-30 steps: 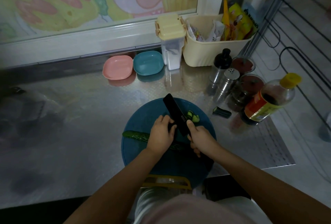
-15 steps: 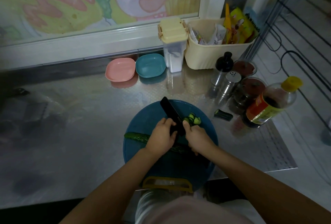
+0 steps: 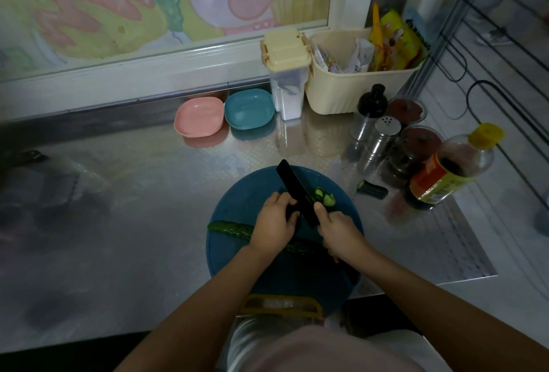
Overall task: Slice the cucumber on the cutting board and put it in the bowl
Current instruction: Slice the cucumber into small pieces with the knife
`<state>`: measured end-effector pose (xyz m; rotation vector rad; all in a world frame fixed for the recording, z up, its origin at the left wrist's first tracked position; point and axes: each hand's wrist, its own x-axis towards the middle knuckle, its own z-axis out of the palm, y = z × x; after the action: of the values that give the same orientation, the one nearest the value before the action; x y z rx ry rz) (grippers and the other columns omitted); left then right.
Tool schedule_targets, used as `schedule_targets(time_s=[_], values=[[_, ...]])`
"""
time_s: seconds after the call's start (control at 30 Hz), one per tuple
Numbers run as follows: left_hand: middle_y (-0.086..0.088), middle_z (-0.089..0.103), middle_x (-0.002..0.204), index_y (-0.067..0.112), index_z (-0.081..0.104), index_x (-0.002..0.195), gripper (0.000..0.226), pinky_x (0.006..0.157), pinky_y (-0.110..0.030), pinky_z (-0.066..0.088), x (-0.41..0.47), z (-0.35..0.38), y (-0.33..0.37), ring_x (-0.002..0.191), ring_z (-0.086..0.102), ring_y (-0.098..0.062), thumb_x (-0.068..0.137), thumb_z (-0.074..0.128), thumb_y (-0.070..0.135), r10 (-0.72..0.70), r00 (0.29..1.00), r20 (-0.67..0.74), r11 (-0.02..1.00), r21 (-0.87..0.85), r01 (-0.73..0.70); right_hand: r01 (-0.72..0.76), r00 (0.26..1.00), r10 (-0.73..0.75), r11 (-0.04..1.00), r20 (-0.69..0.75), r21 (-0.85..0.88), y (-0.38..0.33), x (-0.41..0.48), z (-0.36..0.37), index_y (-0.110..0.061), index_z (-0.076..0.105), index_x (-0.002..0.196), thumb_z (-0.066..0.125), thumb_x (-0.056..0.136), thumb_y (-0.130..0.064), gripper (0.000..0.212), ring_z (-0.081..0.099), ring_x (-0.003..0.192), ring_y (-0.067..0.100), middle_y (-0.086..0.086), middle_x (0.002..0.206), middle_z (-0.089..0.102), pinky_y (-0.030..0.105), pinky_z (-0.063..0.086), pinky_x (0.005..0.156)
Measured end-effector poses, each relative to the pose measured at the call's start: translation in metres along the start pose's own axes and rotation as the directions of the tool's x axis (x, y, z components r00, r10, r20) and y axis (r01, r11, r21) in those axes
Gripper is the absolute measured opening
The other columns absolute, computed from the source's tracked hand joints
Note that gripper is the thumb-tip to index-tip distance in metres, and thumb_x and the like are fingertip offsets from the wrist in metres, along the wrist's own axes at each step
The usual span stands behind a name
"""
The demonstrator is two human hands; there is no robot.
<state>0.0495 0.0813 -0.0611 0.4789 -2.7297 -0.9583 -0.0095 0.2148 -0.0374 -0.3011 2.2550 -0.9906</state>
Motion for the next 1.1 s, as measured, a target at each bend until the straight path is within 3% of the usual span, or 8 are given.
schedule_targets(time_s=[0.23,0.83,1.1], values=[[-0.01,0.055,0.095,0.004,0.059,0.097,0.014,0.073,-0.027,0.043,-0.001,0.002,-0.003,0.089,0.054,-0.022,0.084,0.064,0.006,0.01,1.0,-0.006,1.0,-0.001,-0.01,-0.014,1.0,0.014,0.999,0.01,0.046,0.001,-0.004,-0.002,-0.009,0.048,0.061,0.024,0.099,-0.051,0.061,0.047,0.045,0.018,0.007,0.055,0.048,0.025,0.036,0.044],[-0.011,0.056,0.096,0.002,0.06,0.097,0.014,0.074,-0.021,0.039,-0.001,0.002,-0.003,0.09,0.054,-0.022,0.083,0.064,0.004,-0.006,1.0,-0.017,1.0,-0.015,0.005,-0.027,1.0,0.025,0.991,0.017,0.134,0.003,-0.012,-0.005,-0.011,0.045,0.058,0.027,0.098,-0.051,0.059,0.041,0.038,0.016,0.003,0.048,0.043,0.023,0.031,0.04],[-0.012,0.056,0.096,0.002,0.06,0.096,0.013,0.075,-0.026,0.042,-0.002,0.003,-0.004,0.09,0.055,-0.023,0.084,0.064,0.005,-0.004,1.0,-0.009,1.0,-0.014,0.004,-0.009,1.0,0.008,0.998,0.005,0.062,0.0,-0.011,0.0,-0.011,0.045,0.057,0.023,0.099,-0.049,0.061,0.045,0.043,0.017,0.005,0.053,0.047,0.023,0.034,0.042]])
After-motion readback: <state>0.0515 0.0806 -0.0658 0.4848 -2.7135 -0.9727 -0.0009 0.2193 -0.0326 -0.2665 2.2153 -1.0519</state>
